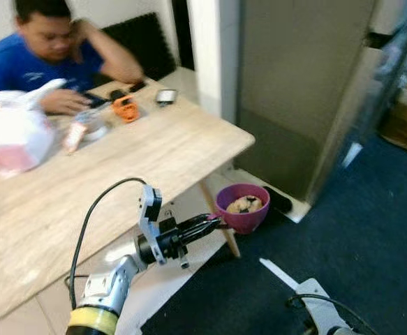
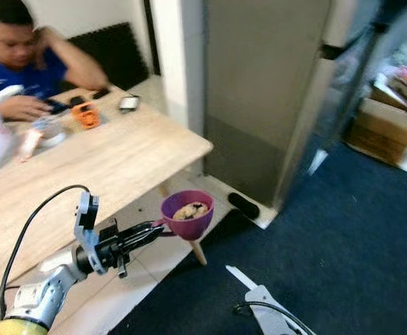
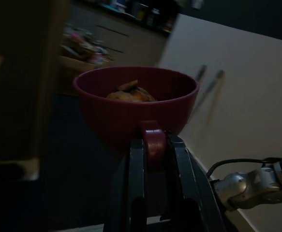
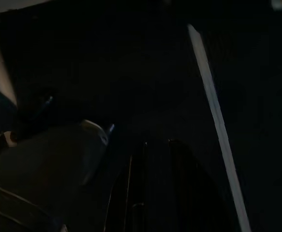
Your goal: Restocking fridge
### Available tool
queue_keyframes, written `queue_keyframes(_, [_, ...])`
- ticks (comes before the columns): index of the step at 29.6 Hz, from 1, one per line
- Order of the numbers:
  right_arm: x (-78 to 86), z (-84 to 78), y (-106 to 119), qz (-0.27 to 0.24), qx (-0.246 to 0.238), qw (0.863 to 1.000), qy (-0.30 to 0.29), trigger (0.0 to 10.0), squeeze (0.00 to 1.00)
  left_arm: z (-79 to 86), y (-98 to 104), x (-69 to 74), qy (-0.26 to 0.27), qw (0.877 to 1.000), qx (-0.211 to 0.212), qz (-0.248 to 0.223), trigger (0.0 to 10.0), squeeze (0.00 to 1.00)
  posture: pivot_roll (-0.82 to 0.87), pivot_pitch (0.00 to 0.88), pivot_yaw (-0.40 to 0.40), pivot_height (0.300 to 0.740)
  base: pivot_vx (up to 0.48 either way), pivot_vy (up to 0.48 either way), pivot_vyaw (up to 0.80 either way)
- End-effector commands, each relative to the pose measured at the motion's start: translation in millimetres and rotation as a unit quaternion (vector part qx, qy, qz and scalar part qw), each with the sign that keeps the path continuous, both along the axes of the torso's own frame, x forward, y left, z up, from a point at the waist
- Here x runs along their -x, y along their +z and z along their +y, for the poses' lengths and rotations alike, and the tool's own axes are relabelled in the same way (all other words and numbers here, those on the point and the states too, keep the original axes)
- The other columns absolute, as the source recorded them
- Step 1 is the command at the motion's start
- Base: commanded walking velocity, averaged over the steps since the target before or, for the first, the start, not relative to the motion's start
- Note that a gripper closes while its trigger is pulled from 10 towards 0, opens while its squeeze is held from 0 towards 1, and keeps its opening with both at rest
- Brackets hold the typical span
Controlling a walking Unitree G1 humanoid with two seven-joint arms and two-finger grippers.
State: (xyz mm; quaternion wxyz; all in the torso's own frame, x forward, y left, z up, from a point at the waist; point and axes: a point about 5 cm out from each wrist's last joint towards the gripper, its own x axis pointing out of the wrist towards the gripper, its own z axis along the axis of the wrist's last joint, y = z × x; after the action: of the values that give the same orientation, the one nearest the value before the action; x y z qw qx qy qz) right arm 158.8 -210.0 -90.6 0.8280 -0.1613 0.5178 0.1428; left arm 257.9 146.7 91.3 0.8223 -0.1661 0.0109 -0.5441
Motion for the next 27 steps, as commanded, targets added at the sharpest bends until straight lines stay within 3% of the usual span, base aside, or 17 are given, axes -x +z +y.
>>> queue_keyframes(1, [-0.7,0.5,0.4,-0.006,-0.003,1.0,-0.002,10.0,0.0,-2.1,1.7,-0.8,0.001,1.0,0.0,-0.01,10.0,0.0,-0.06,0.0,-0.003,0.74,0.0,0.0,0.72])
queue_keyframes(5, [-2.4,1.2,1.0,-0.014,-0.004,1.0,-0.011,10.0,0.0,-3.4,1.6,-1.3,0.001,1.0,0.0,-0.01,10.0,0.0,-0.06,0.0,-0.003,0.74,0.0,0.0,0.71])
queue_keyframes(16, [-3.2,-0.1,1.2,-0.005,-0.009,1.0,-0.028,10.0,0.0,-8.8,-1.8,-2.9,-0.006,1.0,0.001,0.004,10.0,0.0,-0.06,0.0,-0.003,0.74,0.171,-0.176,0.0])
queue_keyframes(27, [-2.7,1.4,0.8,-0.004,-0.009,1.0,-0.018,10.0,0.0,-8.7,-0.8,-3.2,-0.008,1.0,0.002,0.001,10.0,0.0,-0.06,0.0,-0.002,0.74,0.273,-0.292,0.8])
